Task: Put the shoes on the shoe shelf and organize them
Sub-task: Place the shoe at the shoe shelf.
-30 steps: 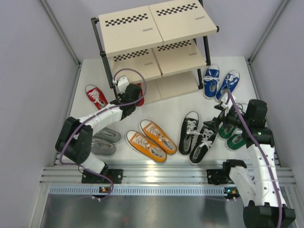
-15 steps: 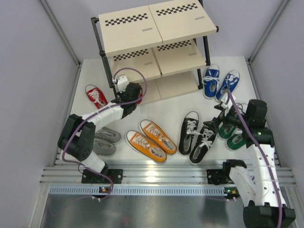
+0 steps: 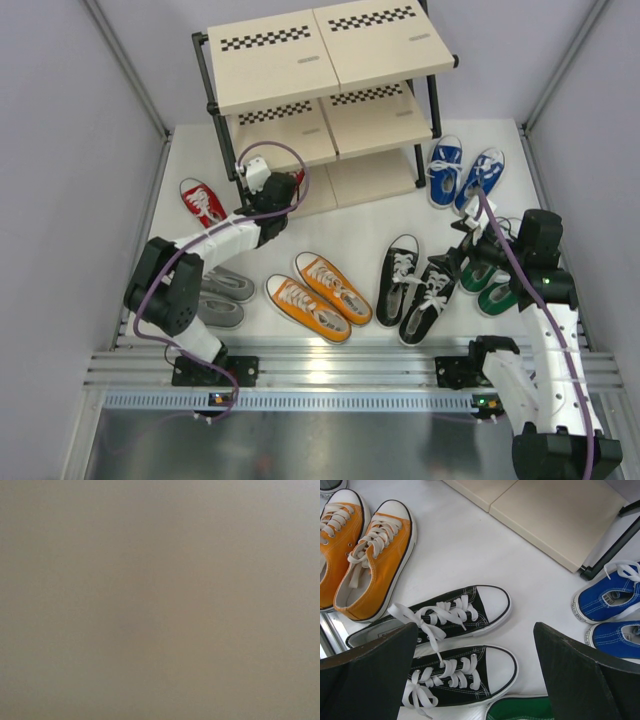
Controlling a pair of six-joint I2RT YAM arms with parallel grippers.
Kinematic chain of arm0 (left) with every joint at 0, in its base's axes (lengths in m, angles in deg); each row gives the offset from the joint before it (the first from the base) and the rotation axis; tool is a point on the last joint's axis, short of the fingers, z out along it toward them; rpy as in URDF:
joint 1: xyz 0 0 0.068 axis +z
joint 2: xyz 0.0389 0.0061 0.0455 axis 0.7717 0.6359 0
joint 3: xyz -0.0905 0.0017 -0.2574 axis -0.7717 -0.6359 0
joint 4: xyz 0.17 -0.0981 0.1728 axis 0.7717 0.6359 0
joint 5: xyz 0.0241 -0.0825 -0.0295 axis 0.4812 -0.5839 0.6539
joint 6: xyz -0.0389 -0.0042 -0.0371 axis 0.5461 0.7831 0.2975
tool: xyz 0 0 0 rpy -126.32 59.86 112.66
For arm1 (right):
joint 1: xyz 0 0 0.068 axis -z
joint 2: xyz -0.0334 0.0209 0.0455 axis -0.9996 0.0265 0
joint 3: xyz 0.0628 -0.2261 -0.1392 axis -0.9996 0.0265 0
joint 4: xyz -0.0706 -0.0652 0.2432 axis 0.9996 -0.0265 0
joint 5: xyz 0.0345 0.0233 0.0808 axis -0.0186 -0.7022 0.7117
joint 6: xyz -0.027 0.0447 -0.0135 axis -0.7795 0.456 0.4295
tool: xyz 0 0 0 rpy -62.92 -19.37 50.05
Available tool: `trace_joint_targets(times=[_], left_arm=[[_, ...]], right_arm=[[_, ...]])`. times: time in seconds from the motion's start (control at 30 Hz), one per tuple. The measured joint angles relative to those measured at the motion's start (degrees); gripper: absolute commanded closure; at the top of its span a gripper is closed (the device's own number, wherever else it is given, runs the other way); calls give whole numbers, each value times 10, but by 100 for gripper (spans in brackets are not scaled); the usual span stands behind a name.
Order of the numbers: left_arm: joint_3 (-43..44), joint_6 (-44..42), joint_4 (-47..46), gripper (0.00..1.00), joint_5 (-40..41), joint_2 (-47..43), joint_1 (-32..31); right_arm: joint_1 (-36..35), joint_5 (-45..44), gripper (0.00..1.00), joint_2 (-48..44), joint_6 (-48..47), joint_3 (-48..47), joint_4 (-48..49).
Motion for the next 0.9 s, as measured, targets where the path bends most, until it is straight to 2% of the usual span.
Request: trace_joint_targets(times=[0.13,0.3,0.47,0.63,0.9], left_arm=[[0,-9,2,52,-18,-5,3],[-12,-33,12,50,-86,-45,8],[-51,-82,16,50,-147,-137,7],[-85,-135,14,51,-168,-208,7],[-193,-214,-38,55,-206,-230,7]], right_arm=[[0,-1,1,0,0,0,0],[0,-2,1,0,-4,0,0],[0,-2,1,0,-5,0,0],[0,-2,0,0,-5,0,0],[0,-2,1,0,-6,0,0]])
